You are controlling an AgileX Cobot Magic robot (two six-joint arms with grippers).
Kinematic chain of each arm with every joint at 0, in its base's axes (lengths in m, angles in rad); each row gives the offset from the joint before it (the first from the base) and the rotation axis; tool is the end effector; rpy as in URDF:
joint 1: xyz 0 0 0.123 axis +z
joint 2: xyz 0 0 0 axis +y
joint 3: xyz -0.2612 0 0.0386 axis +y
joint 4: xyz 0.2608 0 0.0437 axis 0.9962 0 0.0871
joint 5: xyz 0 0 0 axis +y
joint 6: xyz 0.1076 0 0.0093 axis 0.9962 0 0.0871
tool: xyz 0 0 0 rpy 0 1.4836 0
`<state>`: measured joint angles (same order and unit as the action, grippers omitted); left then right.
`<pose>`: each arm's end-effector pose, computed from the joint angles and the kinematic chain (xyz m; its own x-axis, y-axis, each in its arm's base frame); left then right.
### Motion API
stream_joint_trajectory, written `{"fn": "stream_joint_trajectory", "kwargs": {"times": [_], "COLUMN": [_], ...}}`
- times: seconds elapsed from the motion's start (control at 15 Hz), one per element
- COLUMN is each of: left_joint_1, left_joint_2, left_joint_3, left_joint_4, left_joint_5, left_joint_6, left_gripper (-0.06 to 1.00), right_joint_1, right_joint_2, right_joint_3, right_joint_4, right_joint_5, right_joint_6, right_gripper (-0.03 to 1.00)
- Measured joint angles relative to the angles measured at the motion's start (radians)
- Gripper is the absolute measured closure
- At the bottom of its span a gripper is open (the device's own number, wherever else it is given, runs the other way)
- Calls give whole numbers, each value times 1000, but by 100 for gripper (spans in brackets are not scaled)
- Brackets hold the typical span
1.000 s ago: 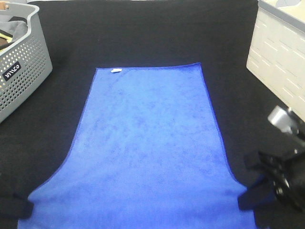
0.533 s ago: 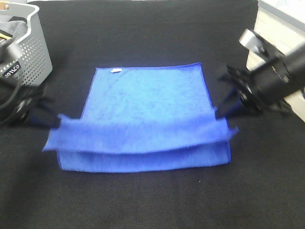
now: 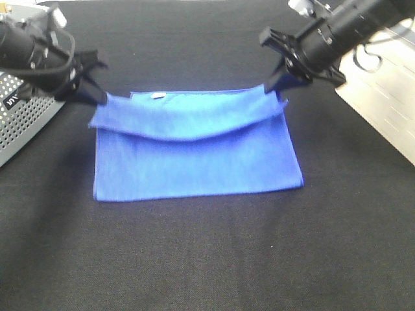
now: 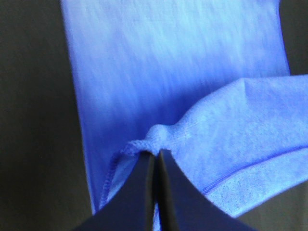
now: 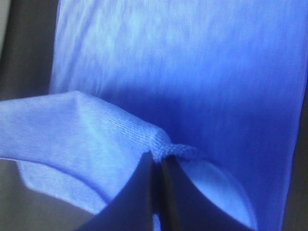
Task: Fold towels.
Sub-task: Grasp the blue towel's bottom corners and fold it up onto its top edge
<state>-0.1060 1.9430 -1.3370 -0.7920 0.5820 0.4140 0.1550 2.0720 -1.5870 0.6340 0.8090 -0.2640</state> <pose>0.4209 -0.0873 0.1587 -0.8683 -0.1709 -0.4656 0.0794 0.8788 -0.4705 0.4421 0.1160 0.1637 -0.9294 0.0415 -0.3668 -0.1452 0.8725 0.4666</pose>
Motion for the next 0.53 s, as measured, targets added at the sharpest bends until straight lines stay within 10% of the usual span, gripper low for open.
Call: {"fn": "stream_joint_trajectory", "kwargs": {"times": [0.53], "left_joint_1": [1], "left_joint_2": [353], "left_joint_3": [-442], "left_joint_4": [-2], "left_joint_5": [-20], "left_joint_6": [7], "left_gripper": [94], "right_joint_1": [-31], "right_joint_2": [369], "right_joint_3": [-551], "right_joint_4": [-171], "right_joint_5": [25], "right_joint_6": [94], "right_gripper": [97]}}
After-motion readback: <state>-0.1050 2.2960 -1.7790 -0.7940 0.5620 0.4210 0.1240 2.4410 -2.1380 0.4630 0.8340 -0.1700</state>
